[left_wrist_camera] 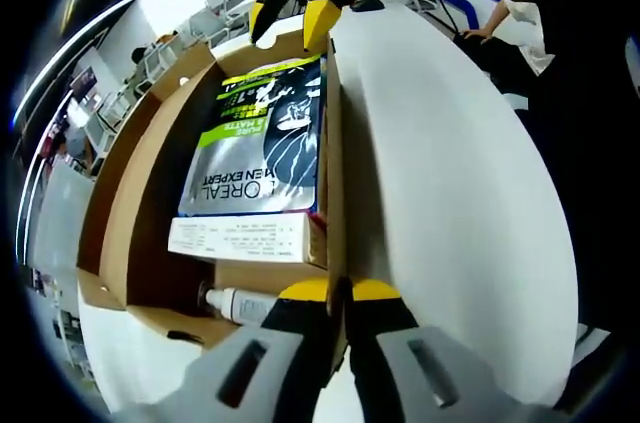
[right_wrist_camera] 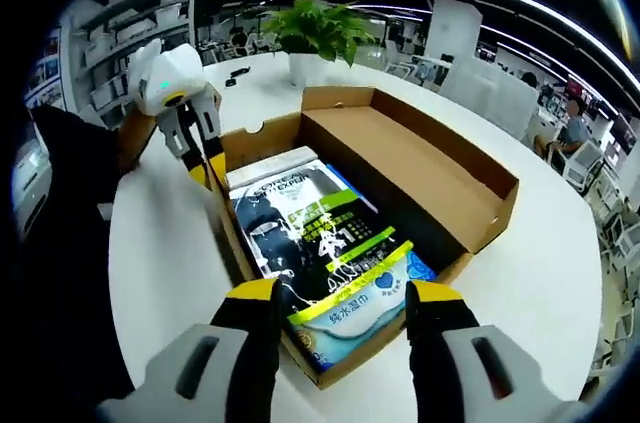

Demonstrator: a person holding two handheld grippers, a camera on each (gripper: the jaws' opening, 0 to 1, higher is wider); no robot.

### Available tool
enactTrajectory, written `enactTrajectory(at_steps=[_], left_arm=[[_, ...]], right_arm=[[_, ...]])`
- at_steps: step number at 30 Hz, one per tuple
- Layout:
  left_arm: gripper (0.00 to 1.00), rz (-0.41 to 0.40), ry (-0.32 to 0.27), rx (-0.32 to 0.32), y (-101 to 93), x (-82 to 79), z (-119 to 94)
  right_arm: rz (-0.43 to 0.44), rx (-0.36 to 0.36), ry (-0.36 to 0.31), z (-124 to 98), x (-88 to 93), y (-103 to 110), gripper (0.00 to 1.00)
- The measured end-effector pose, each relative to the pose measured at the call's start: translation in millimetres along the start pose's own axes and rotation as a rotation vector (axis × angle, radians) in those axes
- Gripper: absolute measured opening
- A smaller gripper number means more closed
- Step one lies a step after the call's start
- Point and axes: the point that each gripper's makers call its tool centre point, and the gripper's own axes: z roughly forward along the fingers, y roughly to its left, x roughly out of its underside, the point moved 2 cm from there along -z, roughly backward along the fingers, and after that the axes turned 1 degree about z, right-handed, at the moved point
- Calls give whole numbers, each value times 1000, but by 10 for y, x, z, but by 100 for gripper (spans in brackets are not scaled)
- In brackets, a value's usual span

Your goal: Operate the shoe box by opening the lid, removing the specified soft item, and placing it in the target area until the item is outside and the box remains undamaged.

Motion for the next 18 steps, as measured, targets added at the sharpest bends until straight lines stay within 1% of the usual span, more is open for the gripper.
enactTrajectory(at_steps=[2, 7, 10, 15, 18], left_arm=[[4, 0, 0, 2, -2, 0, -1], [4, 2, 0, -2, -11, 1, -3], [4, 3, -1, -5, -13, 2, -6], [4, 6, 0, -5, -16, 4, -10], [4, 13, -2, -5, -18, 4, -12]], right_arm=[[22, -6, 13, 35, 35, -9, 51], [86, -45, 6, 109, 86, 49, 49], [77, -56, -14, 126, 60, 53, 50], [109, -70, -7, 159, 67, 50, 49], [111, -71, -6, 169, 64, 53, 48]])
